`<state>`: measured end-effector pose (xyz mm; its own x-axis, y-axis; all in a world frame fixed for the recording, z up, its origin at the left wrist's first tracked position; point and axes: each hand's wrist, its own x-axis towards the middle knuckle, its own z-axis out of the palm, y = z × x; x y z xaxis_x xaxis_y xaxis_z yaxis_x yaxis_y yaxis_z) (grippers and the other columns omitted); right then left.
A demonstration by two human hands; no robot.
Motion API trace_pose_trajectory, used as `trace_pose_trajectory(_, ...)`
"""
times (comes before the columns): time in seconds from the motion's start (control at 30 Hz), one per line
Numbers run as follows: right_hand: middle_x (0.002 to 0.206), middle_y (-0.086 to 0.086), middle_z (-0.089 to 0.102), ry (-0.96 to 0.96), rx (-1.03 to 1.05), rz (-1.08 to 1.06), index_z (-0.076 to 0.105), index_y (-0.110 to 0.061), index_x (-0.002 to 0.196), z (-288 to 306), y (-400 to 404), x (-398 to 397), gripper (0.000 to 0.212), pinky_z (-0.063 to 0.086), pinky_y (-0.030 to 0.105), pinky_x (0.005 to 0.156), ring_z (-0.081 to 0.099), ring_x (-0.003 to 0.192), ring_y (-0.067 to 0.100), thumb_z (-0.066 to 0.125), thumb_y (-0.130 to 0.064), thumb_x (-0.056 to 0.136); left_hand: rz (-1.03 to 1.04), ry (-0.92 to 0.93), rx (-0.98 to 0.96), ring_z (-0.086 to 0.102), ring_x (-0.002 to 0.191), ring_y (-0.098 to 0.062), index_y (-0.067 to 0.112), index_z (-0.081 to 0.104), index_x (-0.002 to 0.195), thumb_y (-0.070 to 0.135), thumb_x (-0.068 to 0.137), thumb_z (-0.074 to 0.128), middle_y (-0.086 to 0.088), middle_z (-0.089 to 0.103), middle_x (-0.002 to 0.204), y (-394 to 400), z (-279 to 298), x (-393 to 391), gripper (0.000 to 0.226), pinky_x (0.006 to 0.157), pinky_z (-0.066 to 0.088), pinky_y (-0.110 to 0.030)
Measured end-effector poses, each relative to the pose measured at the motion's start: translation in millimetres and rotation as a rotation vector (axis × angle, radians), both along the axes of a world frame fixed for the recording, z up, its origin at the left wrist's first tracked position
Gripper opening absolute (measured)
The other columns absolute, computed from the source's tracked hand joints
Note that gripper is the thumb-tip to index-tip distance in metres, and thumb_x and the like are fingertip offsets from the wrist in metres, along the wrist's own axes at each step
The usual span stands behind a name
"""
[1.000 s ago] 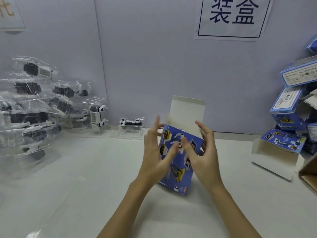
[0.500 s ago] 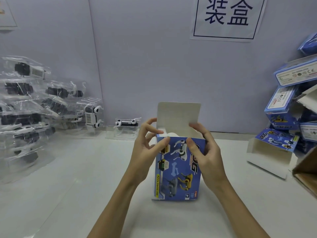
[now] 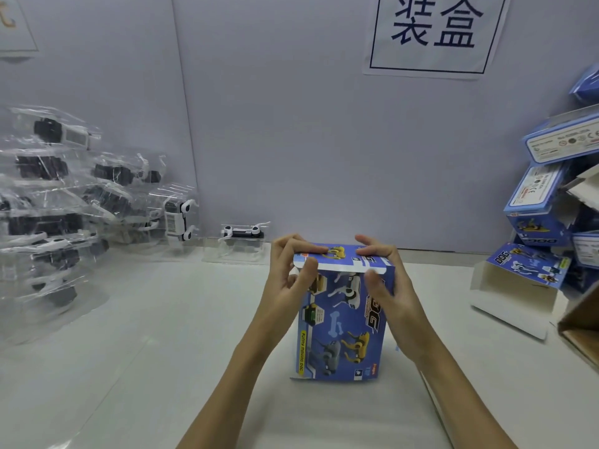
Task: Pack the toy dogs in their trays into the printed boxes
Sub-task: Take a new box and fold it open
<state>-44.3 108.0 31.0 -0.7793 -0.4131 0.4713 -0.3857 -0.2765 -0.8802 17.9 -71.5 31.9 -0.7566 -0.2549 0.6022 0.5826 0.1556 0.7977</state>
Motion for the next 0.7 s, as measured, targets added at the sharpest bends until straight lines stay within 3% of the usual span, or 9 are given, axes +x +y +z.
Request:
trace_pose_trajectory(0.07,0.15,-0.014,0.054,-0.052,-0.026,0.013,0.059,-0.022,0.125,1,1,0,0.07,0.066,0.037,0.08,0.065,0.129,0.025,0.071,-0.074,0.079,-0.018,-0.006,0.029,0.059,0.126,-0.013,0.022,0.065,0.119,0.07,0.09,0.06,0.003,0.048,0.127,2,0,0,0.057,0.076,0.059,-0.026)
trace_pose_trajectory(0.17,0.147,-0.004,0.058,-0.023,-0.03,-0.032,0.058,-0.03,0.133,-1,-3,0,0.037,0.066,0.036,0.078,0.068,0.123,0.028,0.056,-0.047,0.1,-0.034,-0.075,0.023,0.07,0.111,-0.019,0.04,0.058,0.126,0.055,0.095,0.055,-0.006,0.056,0.134,6,-1,-2,0.034,0.078,0.062,-0.035)
trace_pose_trajectory(0.3,0.146,-0.006,0.056,0.081,0.015,-0.145,0.059,-0.036,0.129,-4,-8,2,0.028,0.065,0.037,0.079,0.066,0.125,0.028,0.046,-0.037,0.104,-0.005,-0.049,0.046,0.069,0.116,-0.029,0.033,0.049,0.134,0.048,0.099,0.051,-0.011,0.056,0.14,13,-5,-7,0.038,0.084,0.063,-0.051)
trace_pose_trajectory(0.37,0.137,-0.001,0.061,0.069,0.028,-0.156,0.054,-0.038,0.133,-4,-10,4,0.032,0.066,0.044,0.073,0.071,0.112,0.032,0.047,-0.042,0.102,0.026,0.009,0.025,0.067,0.121,-0.019,0.036,0.04,0.144,0.047,0.1,0.053,0.007,0.052,0.148,15,-6,-7,0.047,0.09,0.062,-0.04)
trace_pose_trajectory(0.43,0.135,-0.001,0.059,0.035,-0.006,-0.19,0.043,-0.034,0.14,-4,-11,7,0.05,0.066,0.047,0.075,0.074,0.103,0.029,0.054,-0.053,0.095,-0.004,0.067,0.054,0.068,0.118,-0.01,0.038,0.03,0.144,0.037,0.098,0.062,0.032,0.053,0.139,18,-7,-5,0.056,0.084,0.062,-0.027)
trace_pose_trajectory(0.5,0.133,-0.015,0.056,0.059,-0.059,-0.23,0.041,-0.032,0.132,-3,-11,11,0.058,0.066,0.037,0.072,0.074,0.105,0.022,0.065,-0.059,0.087,0.005,0.079,0.115,0.071,0.115,-0.017,0.04,0.032,0.131,0.029,0.091,0.071,0.029,0.05,0.137,19,-10,-7,0.057,0.073,0.064,-0.032)
trace_pose_trajectory(0.57,0.126,-0.013,0.059,0.077,-0.072,-0.204,0.045,-0.042,0.114,0,-10,13,0.035,0.064,0.031,0.065,0.075,0.103,0.026,0.068,-0.047,0.088,0.038,0.075,0.126,0.071,0.116,-0.019,0.037,0.036,0.123,0.028,0.089,0.075,0.021,0.049,0.138,16,-9,-6,0.053,0.069,0.065,-0.033)
trace_pose_trajectory(0.63,0.128,-0.015,0.06,0.125,-0.032,-0.169,0.053,-0.047,0.11,2,-5,12,0.022,0.063,0.028,0.063,0.075,0.106,0.027,0.067,-0.041,0.094,0.011,0.069,0.061,0.065,0.123,-0.012,0.031,0.046,0.124,0.032,0.093,0.074,0.022,0.054,0.131,8,-8,-4,0.041,0.073,0.063,-0.026)
trace_pose_trajectory(0.7,0.135,-0.012,0.059,0.194,0.049,-0.143,0.059,-0.048,0.116,4,-1,10,0.021,0.064,0.029,0.065,0.072,0.114,0.026,0.064,-0.04,0.098,0.04,0.029,-0.068,0.049,0.138,-0.003,0.035,0.058,0.12,0.039,0.093,0.07,0.014,0.05,0.139,0,-5,-2,0.03,0.083,0.059,-0.022)
